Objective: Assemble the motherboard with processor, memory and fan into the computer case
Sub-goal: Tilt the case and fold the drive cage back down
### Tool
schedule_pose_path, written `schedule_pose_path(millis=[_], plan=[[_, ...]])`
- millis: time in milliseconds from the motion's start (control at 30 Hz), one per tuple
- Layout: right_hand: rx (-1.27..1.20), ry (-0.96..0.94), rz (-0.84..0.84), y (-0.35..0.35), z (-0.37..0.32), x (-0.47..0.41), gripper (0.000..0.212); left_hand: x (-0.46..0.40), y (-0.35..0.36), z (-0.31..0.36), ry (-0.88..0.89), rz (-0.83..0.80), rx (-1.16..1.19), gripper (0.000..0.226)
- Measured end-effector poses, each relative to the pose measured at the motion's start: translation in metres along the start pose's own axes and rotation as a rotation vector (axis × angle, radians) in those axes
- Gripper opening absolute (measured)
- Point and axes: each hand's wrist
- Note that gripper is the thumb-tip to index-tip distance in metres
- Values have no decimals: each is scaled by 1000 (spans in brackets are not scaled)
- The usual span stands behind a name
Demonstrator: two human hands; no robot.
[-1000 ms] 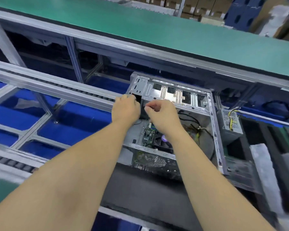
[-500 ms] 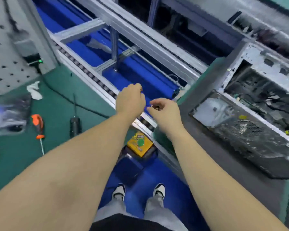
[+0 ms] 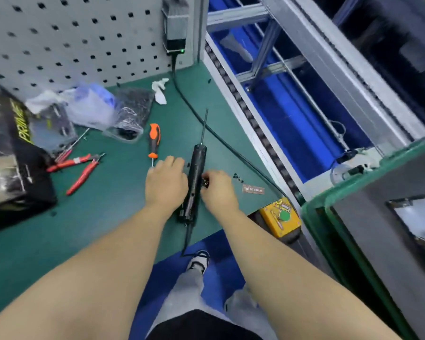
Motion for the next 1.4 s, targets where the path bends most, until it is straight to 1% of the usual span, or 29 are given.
schedule_pose_path(millis=[67, 167, 267, 333, 400, 467, 533, 567, 667, 767, 800, 833, 900, 933, 967, 1000, 1033, 1100, 1133, 1200, 1267, 1333, 1400], plan=[[-13, -12, -1, -1, 5, -1, 31, -3, -1, 4, 11, 15, 23, 23], [-48, -46, 7, -12, 18, 3, 40, -13, -1, 24, 85, 21, 50, 21], [-93, -53, 85, -34, 43, 13, 36, -27, 2, 59, 200, 8, 106, 25], [-123, 38, 209, -52, 70, 23, 30, -34, 9, 87, 344, -32, 105, 32], [-174, 196, 359, -68, 101, 38, 26, -36, 20, 118, 524, -100, 61, 38], [-262, 353, 458, -77, 130, 54, 23, -33, 34, 149, 672, -172, 33, 45], [-289, 466, 484, -80, 152, 67, 24, -29, 47, 174, 773, -253, 2, 55], [-263, 499, 486, -79, 161, 73, 29, -28, 52, 184, 816, -299, -28, 58], [-181, 528, 425, -72, 183, 79, 39, -28, 66, 198, 904, -442, -129, 60], [-221, 537, 284, -63, 191, 78, 45, -34, 68, 205, 890, -535, -133, 52], [-234, 534, 271, -62, 192, 77, 47, -36, 65, 210, 877, -541, -106, 48], [-246, 530, 285, -64, 193, 76, 46, -38, 62, 215, 865, -546, -68, 44], [-298, 512, 338, -71, 194, 76, 37, -40, 54, 221, 816, -572, 36, 31], [-332, 504, 372, -74, 195, 77, 38, -41, 50, 222, 779, -596, 94, 25], [-348, 498, 395, -77, 196, 78, 46, -40, 47, 222, 731, -620, 148, 26], [-353, 495, 375, -79, 196, 79, 54, -40, 46, 220, 680, -637, 186, 29], [-364, 494, 300, -80, 194, 80, 58, -39, 45, 217, 641, -649, 200, 29], [-426, 493, 102, -73, 190, 84, 58, -37, 43, 210, 629, -669, 155, 23], [-481, 503, 72, -68, 189, 86, 56, -35, 42, 206, 640, -683, 122, 18], [-609, 556, 165, -59, 191, 90, 52, -32, 42, 193, 636, -727, 115, 9], [-643, 594, 233, -55, 193, 92, 53, -29, 41, 174, 634, -802, 64, 9], [-655, 644, 216, -58, 190, 90, 54, -27, 38, 155, 711, -874, -155, 11], [-695, 704, 188, -63, 185, 83, 52, -25, 35, 144, 751, -873, -350, 14]])
Point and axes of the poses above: each hand's wrist, its own x-axis away from the middle knuckle, its own y-axis out of the palm, z = x × y, and after that the axes turned 4 degrees about y, right-handed
